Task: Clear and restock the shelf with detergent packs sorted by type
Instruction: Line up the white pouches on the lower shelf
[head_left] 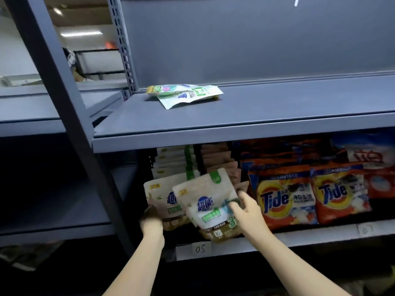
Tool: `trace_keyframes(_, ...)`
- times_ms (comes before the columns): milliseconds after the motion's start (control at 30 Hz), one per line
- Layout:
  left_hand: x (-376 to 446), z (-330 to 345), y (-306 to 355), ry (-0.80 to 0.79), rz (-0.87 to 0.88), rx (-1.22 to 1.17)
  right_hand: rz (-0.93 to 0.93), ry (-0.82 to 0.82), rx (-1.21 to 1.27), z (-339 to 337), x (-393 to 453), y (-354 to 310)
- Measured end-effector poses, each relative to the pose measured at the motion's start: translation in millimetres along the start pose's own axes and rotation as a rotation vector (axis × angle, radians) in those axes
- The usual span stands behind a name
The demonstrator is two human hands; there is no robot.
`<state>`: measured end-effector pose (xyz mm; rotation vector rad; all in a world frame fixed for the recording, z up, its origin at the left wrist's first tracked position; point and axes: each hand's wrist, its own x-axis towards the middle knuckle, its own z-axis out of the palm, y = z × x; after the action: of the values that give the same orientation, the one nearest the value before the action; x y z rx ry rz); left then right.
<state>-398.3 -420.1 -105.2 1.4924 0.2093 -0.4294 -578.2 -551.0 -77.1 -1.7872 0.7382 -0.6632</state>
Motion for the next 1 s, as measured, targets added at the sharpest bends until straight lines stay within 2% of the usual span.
trace_keyframes(100,24.7,8.9,-5.8,-0.012,-0.014,-0.025,0.141,-0.076,0.0,20.0,0.4,20.2)
trace_keyframes(233,45.0,16.7,-13.0,-0.07,-0.005,-0.047,0.244,-0.071,0.048,44.9,5.2,31.5)
trace_keyframes(367,45.6,20.4,-8.1,-0.092,0.062,-0.085,0.277,-0.085,0.269,67.8,15.9,28.5)
trace_keyframes(433,53.3,20.4,-11.0,-0.095,0.031,-0.076,0.284,-0.048,0.335,79.3,24.4,27.8)
trace_keyframes(567,71.8,9.0,-16.6,-0.079,-0.041,-0.038,0.382,0.01,0.313,99.4,43.8,30.4)
trace_keyframes(633,73.8,3.8,-18.6,-0.038,-0.057,-0.015,0.406,0.015,0.336,107.1,47.5,34.9)
trace_keyframes(700,80.8,-1.3,-25.7,0.105,-0.057,0.036,0.404,0.017,0.387,112.4,47.1,38.3)
trace_keyframes(767,80.8,-5.9,-33.5,0.15,-0.087,0.121,0.391,0.022,0.415,117.3,47.9,41.3)
trace_keyframes(833,76.9,-9.2,-40.3,0.106,-0.038,0.238,0.368,0.015,0.421,121.5,50.9,43.0)
trace_keyframes(1000,68.3,-10.4,-54.3,-0.234,0.123,0.456,0.352,-0.024,0.325,127.5,57.0,45.9)
